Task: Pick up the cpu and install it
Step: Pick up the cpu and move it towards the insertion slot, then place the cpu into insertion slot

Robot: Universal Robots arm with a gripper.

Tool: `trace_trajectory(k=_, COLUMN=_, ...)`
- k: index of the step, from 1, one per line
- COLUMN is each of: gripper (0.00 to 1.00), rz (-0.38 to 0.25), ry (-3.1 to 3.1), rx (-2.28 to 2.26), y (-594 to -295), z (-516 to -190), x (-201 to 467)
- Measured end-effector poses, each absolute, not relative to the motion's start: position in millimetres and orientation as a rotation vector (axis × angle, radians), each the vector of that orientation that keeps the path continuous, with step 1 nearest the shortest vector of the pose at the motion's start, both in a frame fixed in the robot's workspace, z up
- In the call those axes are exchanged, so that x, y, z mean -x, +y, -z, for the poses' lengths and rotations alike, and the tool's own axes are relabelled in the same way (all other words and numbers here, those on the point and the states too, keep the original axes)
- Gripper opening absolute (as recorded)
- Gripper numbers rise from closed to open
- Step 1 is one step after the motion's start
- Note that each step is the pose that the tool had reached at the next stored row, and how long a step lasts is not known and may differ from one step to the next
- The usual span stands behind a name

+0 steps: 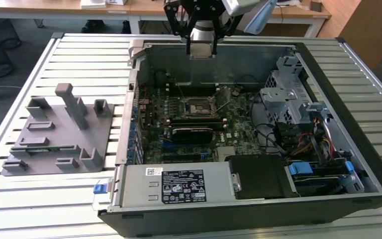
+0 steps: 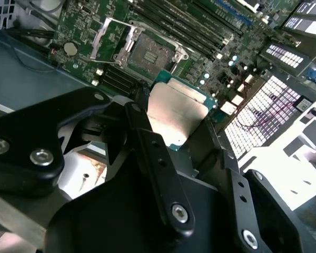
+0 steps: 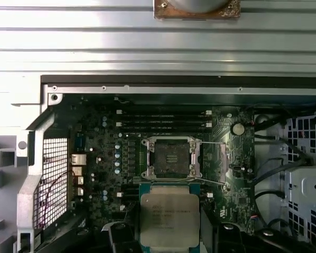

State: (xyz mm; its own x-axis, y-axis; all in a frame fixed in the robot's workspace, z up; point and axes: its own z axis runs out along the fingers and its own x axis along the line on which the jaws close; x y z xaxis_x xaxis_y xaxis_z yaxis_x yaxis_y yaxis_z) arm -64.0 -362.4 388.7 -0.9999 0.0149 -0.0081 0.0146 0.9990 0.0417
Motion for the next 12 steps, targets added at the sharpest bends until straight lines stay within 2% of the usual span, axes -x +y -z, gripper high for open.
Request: trace_trajectory(k=12, gripper=0.54, rz=-0.065, ry=3.132, rx=-0.026, y=-362.4, z=-388.6, x=58.1)
